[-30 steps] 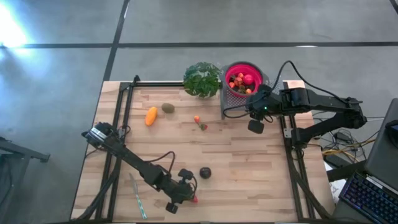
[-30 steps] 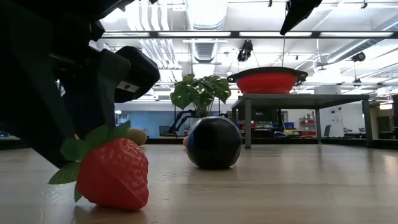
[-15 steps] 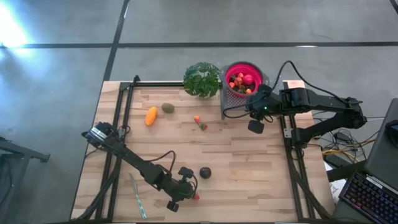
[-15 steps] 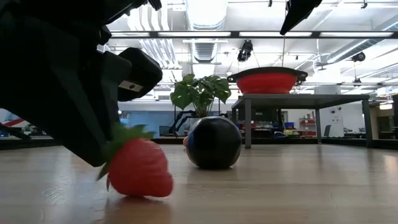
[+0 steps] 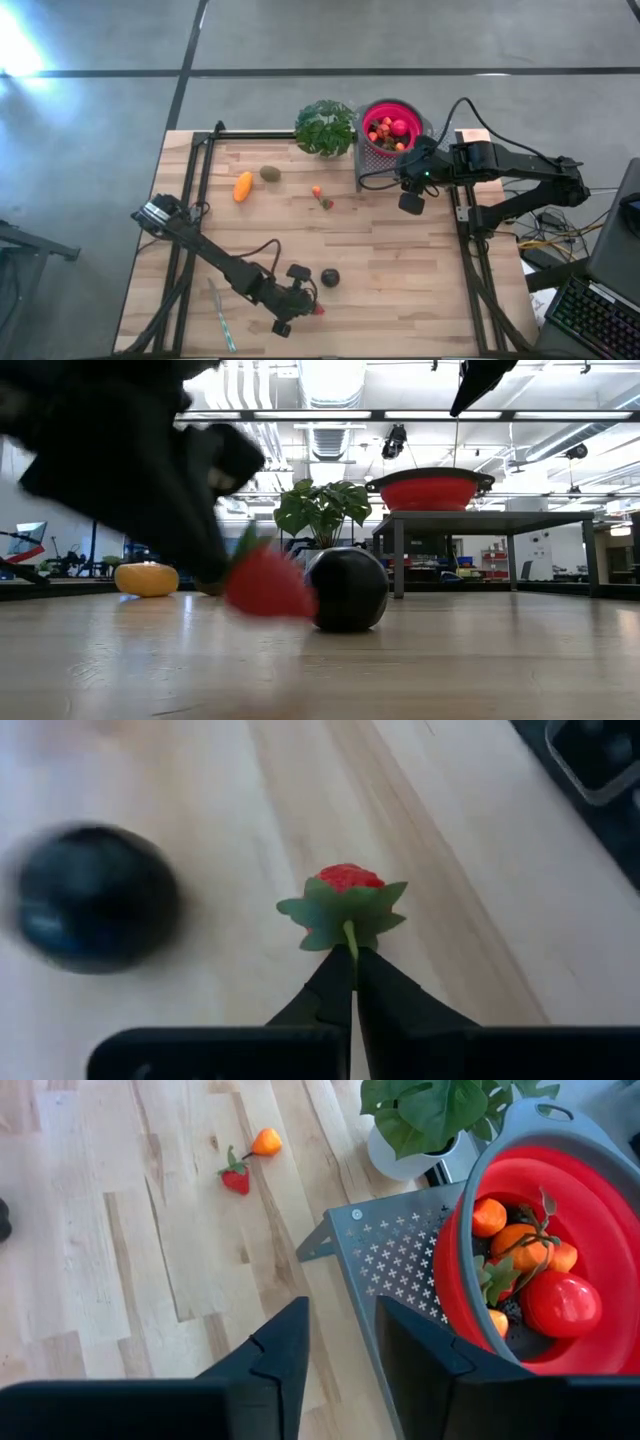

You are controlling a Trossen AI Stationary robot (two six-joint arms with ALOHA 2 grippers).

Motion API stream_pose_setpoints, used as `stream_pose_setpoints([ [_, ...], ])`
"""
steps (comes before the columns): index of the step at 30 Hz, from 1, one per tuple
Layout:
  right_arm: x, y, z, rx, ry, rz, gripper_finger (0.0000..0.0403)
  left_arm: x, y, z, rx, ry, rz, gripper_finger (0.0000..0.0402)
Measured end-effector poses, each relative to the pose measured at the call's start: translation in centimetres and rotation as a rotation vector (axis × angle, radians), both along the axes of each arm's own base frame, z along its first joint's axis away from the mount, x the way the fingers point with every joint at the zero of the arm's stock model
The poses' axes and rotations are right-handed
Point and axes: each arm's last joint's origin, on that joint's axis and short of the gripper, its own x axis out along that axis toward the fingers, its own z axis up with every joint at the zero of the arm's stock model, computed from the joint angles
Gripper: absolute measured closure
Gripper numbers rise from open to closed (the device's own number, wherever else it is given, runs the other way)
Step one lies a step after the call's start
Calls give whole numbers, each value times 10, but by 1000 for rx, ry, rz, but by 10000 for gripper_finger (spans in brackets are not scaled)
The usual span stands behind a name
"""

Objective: Pick & Place Fruit
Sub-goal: Put the strawberry into the red strainer bowl on the shelf

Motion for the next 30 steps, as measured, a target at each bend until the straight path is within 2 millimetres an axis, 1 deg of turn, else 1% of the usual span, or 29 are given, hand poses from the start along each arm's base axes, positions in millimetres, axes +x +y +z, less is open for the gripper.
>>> stream_pose_setpoints([
  [5, 4, 5, -1, 51, -32, 59, 276, -1, 7, 21, 49, -102, 102, 395],
  [10, 14, 18, -7, 115, -94, 178, 262, 5, 24, 45, 80, -223, 211, 395],
  [15, 20, 36, -17, 121, -101, 253, 249, 24, 51, 55, 83, -324, 273, 395],
  [20, 21, 53, -26, 127, -105, 326, 235, 43, 89, 60, 68, -372, 342, 395],
  [24, 21, 64, -31, 143, -112, 356, 223, 55, 116, 68, -5, -440, 313, 395],
  [30, 23, 69, -40, 144, -107, 372, 208, 64, 137, 82, -99, -562, 246, 395],
])
